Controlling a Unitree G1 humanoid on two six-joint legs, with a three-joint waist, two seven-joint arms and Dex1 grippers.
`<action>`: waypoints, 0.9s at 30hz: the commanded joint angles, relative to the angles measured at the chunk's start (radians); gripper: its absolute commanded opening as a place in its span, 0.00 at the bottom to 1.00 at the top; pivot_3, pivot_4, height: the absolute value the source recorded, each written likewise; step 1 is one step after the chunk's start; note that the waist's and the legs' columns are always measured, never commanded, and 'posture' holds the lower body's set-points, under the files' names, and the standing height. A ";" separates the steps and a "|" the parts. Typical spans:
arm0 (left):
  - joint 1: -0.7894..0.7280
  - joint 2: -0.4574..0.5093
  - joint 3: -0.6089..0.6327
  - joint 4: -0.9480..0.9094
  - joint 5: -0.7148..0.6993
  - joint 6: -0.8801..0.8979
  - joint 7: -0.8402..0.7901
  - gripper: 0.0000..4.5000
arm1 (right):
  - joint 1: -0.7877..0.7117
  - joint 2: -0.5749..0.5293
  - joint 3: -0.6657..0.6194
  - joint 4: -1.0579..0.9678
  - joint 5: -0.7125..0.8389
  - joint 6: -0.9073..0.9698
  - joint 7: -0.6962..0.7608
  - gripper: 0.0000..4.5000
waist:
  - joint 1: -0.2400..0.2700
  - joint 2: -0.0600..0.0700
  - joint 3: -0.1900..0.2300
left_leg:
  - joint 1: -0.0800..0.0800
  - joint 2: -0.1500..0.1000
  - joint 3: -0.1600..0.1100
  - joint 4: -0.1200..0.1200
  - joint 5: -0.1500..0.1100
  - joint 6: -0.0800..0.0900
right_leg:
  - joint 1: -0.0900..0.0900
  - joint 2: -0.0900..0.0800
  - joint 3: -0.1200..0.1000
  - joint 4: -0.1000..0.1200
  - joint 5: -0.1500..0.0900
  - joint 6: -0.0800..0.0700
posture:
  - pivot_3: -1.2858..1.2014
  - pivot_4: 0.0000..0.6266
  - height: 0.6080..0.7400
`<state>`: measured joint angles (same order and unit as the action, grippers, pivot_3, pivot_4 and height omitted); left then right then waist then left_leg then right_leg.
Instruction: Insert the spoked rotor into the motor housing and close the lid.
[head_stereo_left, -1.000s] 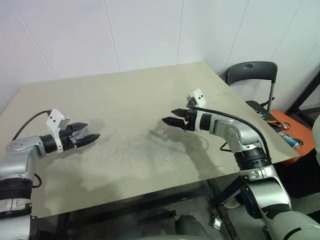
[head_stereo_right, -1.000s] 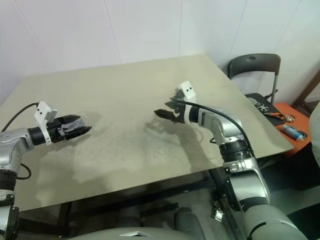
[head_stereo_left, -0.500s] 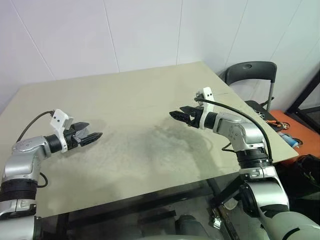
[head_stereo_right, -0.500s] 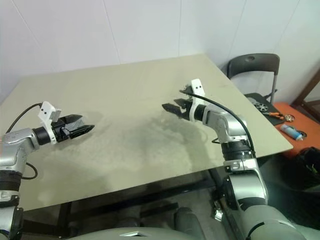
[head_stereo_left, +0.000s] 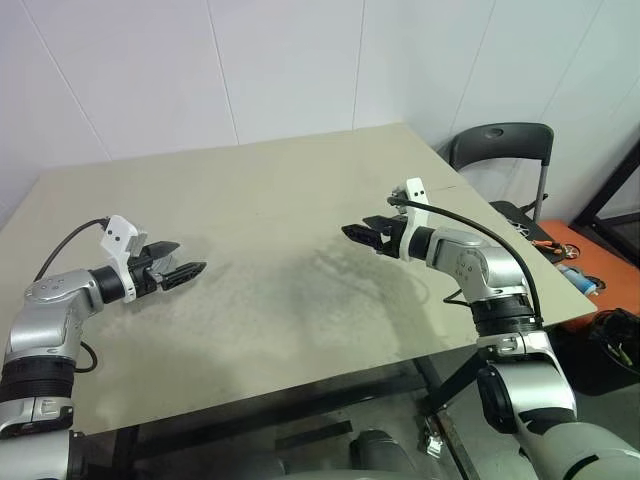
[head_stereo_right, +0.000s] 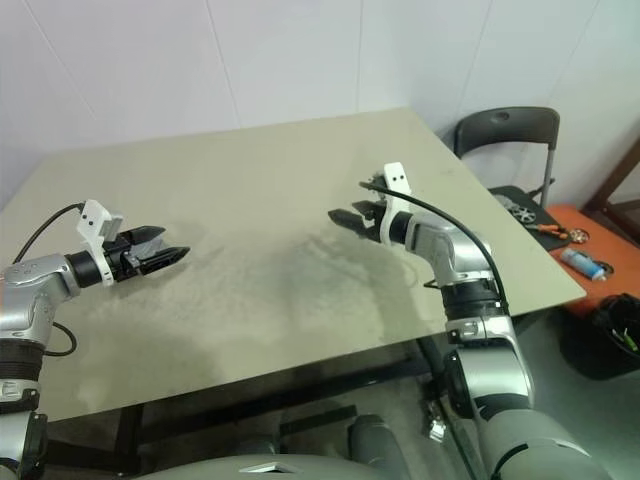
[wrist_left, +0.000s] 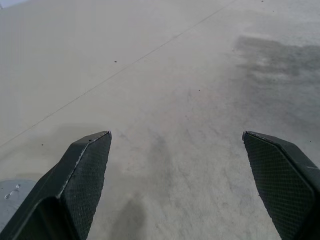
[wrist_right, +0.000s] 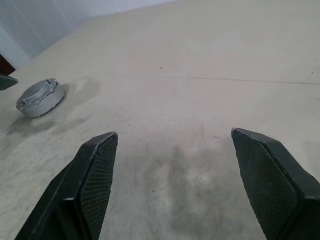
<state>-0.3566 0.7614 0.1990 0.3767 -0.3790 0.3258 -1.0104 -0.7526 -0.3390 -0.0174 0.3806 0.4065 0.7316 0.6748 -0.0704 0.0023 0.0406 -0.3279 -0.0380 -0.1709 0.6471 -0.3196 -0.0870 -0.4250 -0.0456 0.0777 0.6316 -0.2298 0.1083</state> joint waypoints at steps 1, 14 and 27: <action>-0.002 0.019 0.029 -0.034 -0.001 -0.009 0.010 0.99 | -0.045 0.015 -0.006 0.003 -0.005 -0.029 0.008 0.85 | -0.001 0.000 0.000 | 0.000 0.000 0.000 0.000 0.000 0.000 | 0.000 0.000 0.000 0.000 0.000 0.000 | 0.52 0.00 1.00; 0.027 0.050 0.069 -0.066 -0.021 0.015 0.014 0.99 | -0.062 0.061 -0.002 0.042 -0.018 -0.046 0.017 0.85 | 0.000 0.000 0.000 | 0.000 0.000 0.000 0.000 0.000 0.000 | 0.000 0.000 0.000 0.000 0.000 0.000 | 0.52 0.00 1.00; 0.046 0.058 0.095 -0.103 -0.023 0.039 0.025 0.99 | -0.073 0.074 0.002 0.049 -0.023 -0.040 0.029 0.85 | 0.000 0.000 0.000 | 0.000 0.000 0.000 0.000 0.000 0.000 | 0.000 0.000 0.000 0.000 0.000 0.000 | 0.52 0.00 1.00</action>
